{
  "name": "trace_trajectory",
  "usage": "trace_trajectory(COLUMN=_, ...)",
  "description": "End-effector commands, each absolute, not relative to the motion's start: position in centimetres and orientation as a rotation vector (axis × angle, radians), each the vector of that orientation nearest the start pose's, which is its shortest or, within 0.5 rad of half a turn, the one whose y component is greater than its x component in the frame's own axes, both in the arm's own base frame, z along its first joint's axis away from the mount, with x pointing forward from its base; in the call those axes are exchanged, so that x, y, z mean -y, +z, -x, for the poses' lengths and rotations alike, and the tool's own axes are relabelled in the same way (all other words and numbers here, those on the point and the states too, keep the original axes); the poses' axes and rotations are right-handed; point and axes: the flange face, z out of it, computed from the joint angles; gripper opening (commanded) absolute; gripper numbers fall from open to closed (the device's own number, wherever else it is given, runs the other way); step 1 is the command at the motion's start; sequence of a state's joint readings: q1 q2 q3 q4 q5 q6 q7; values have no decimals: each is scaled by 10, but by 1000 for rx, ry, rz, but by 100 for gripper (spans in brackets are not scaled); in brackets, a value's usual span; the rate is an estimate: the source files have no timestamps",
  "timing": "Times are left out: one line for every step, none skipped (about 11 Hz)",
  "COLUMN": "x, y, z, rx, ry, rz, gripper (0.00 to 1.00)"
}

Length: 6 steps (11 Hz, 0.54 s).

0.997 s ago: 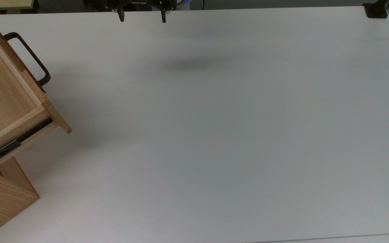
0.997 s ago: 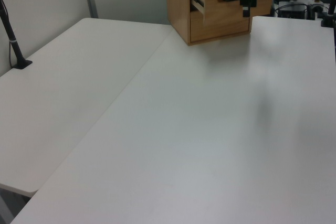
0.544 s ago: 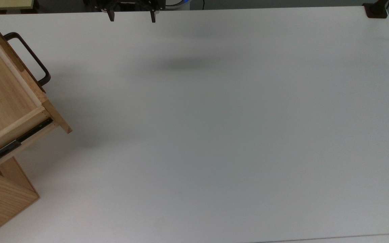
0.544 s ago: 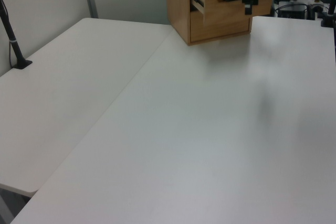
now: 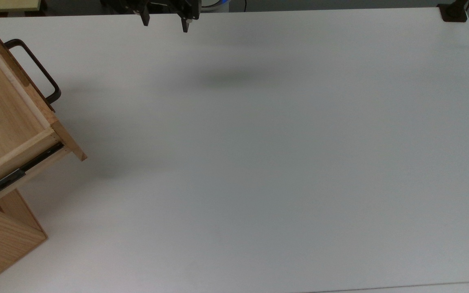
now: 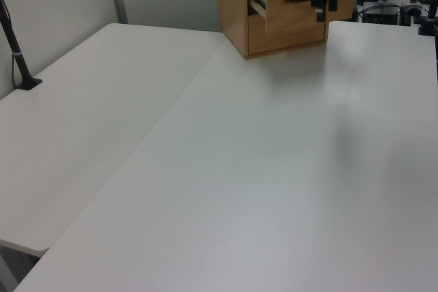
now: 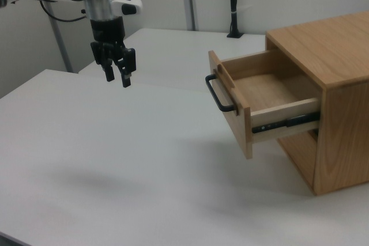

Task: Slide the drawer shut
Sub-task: 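Move the gripper toward the open drawer's front panel and black handle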

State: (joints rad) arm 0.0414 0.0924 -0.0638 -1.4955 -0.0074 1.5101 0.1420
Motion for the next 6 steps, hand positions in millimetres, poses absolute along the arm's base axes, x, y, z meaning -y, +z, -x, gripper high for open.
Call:
trace_trajectory(x=17, y=606, z=-577, rx=-569, ry=50, rz=3048, gripper=12)
trace_trajectory(x=32, y=610, z=-580, rx=-749, ry=-3, rz=2998, gripper=11)
trace_trajectory(x=43, y=612, z=-583, rx=-877, ry=-48, rz=2957, gripper=11)
trace_trajectory(x=56, y=614, z=-589, rx=-993, ry=-117, rz=2910, gripper=11)
trace_trajectory(x=73, y=616, z=-593, rx=-1105, ry=-183, rz=2857, gripper=11)
trace_trajectory(x=85, y=612, z=-598, rx=-1154, ry=-214, rz=2835, gripper=11)
